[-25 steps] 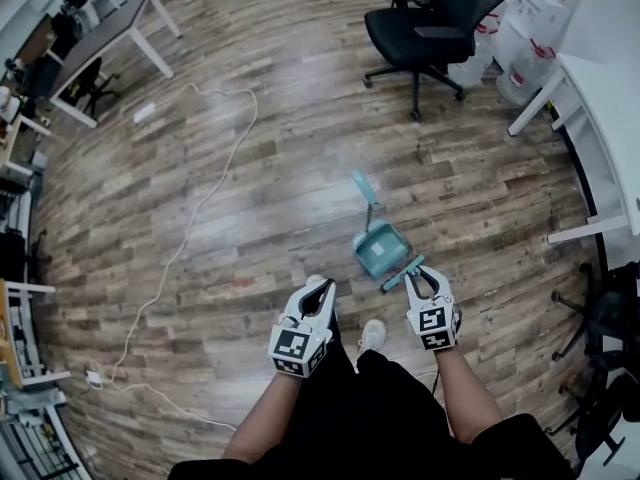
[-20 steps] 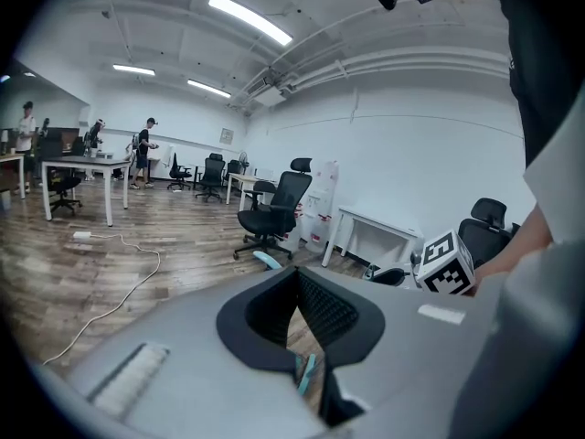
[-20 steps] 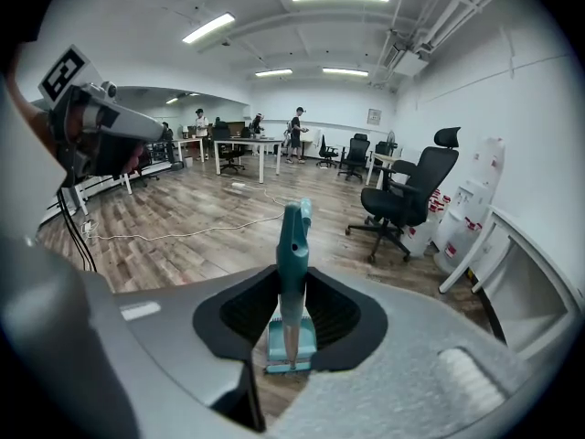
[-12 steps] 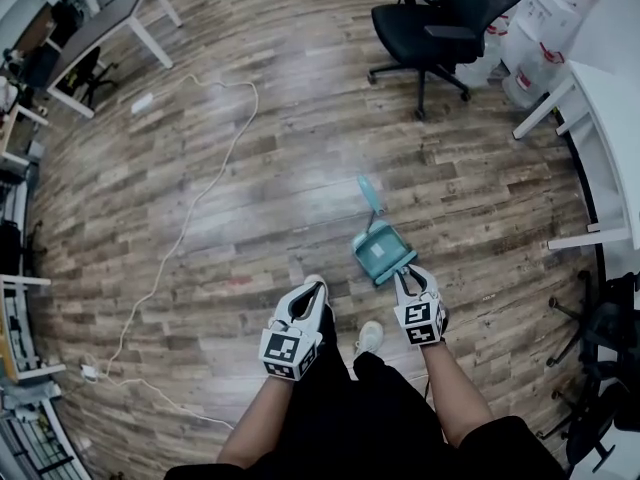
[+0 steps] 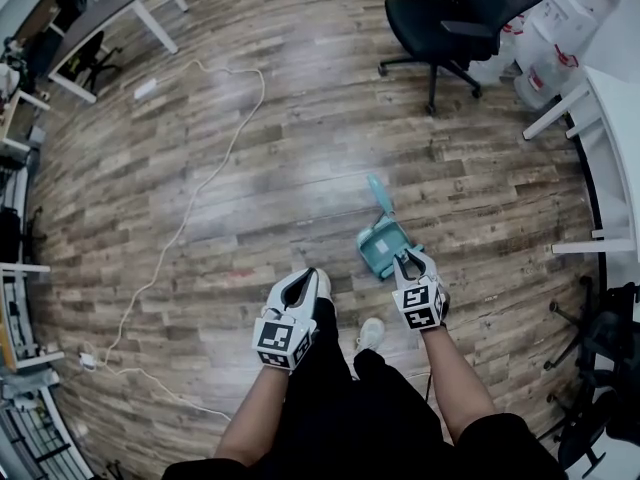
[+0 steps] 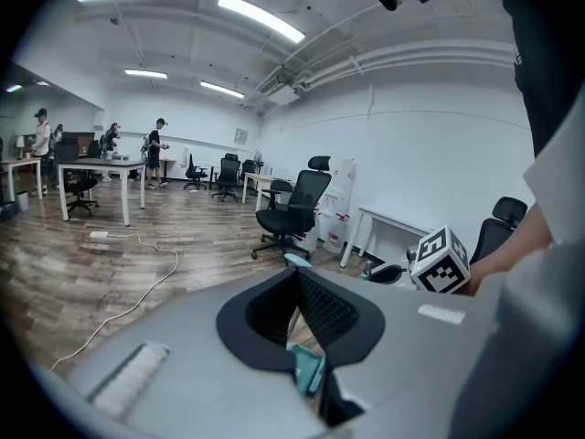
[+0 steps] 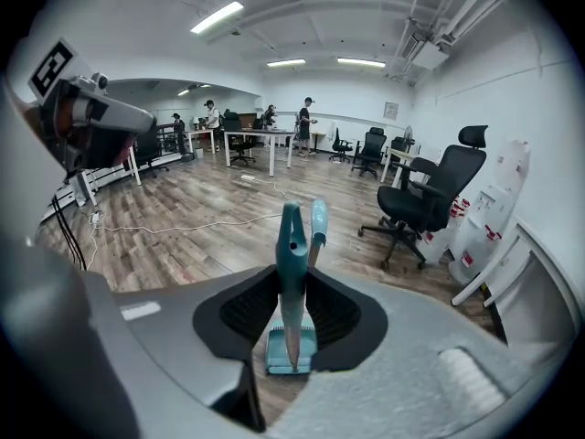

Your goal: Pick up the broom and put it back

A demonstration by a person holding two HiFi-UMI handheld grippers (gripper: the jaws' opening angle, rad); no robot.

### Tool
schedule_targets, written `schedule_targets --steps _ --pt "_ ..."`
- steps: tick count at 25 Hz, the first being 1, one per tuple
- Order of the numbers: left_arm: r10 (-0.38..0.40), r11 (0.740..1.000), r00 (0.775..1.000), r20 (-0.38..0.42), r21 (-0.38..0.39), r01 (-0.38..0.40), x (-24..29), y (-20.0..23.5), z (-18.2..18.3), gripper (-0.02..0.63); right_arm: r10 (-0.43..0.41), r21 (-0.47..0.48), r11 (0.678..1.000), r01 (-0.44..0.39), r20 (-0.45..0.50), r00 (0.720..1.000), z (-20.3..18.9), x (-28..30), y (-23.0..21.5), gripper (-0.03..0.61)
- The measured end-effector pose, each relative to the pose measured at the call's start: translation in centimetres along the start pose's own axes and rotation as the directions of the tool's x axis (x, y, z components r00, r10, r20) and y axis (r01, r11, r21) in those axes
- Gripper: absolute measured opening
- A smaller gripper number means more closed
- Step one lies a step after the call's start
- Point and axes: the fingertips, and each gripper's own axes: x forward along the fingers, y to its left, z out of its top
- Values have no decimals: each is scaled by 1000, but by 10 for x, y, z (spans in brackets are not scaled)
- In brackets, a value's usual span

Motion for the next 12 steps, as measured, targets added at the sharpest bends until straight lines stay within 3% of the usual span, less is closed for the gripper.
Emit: schedule_targets --steps 12 --pt "-60 998 998 -3 30 61 30 -3 17 17 -23 22 1000 23 -5 1000 30 39 -19 100"
